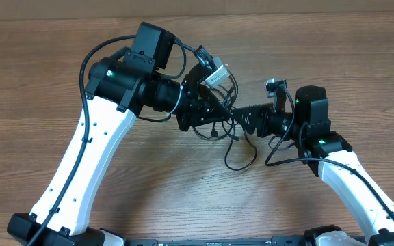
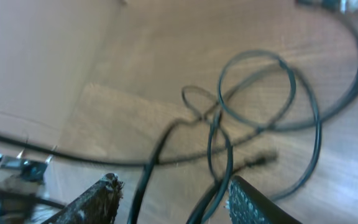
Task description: Untangle cables
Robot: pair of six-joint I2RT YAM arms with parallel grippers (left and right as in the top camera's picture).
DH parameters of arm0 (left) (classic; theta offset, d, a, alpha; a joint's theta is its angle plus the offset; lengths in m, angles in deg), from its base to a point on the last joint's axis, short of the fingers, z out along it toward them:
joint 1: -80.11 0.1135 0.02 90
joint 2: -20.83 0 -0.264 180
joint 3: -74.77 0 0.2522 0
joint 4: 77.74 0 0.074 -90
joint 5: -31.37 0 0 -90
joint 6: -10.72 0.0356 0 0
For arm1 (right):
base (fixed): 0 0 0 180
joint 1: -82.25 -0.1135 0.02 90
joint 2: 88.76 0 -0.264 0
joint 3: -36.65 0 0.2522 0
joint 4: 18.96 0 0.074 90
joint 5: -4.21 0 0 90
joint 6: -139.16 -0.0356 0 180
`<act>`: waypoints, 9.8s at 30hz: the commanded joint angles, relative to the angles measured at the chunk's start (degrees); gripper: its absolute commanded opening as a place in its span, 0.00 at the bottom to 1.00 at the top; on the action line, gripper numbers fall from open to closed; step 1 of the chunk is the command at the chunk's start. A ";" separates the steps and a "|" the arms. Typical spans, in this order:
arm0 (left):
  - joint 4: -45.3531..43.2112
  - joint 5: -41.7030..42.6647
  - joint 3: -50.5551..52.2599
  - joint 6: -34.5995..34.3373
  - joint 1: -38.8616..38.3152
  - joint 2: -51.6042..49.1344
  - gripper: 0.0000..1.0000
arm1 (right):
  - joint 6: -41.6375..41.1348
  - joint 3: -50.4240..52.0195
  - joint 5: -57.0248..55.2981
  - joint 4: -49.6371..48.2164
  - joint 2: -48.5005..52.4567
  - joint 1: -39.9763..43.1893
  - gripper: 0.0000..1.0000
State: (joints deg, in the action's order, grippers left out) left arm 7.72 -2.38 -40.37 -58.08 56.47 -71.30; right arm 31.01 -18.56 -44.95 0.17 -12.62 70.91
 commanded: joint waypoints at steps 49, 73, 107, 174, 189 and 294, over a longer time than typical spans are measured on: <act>2.78 -34.12 -1.64 -5.95 0.13 1.40 0.04 | 4.96 -5.66 -1.46 10.80 3.43 1.55 0.04; 10.32 -77.15 -1.64 -36.44 26.32 1.40 0.04 | -5.86 -25.75 -23.67 26.51 -4.35 42.69 0.04; 1.60 -29.66 -1.64 -14.80 26.91 1.40 0.38 | 14.69 -25.70 -3.02 32.46 -4.00 20.13 0.05; -26.01 -21.03 25.38 -36.52 1.40 -17.68 0.04 | 16.50 -25.35 -25.16 44.57 -3.80 6.56 1.00; -13.29 -16.37 -15.50 -27.80 13.03 -1.66 0.04 | 16.50 -25.35 -25.16 44.94 -3.80 6.56 1.00; 21.77 -65.24 -4.17 -46.23 39.89 -0.07 0.44 | 16.48 -25.33 -25.16 46.38 -3.04 6.56 1.00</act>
State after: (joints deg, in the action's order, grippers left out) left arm 31.04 -63.62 -48.81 -100.75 94.61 -76.57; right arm 47.33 -43.76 -69.71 46.74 -15.83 77.34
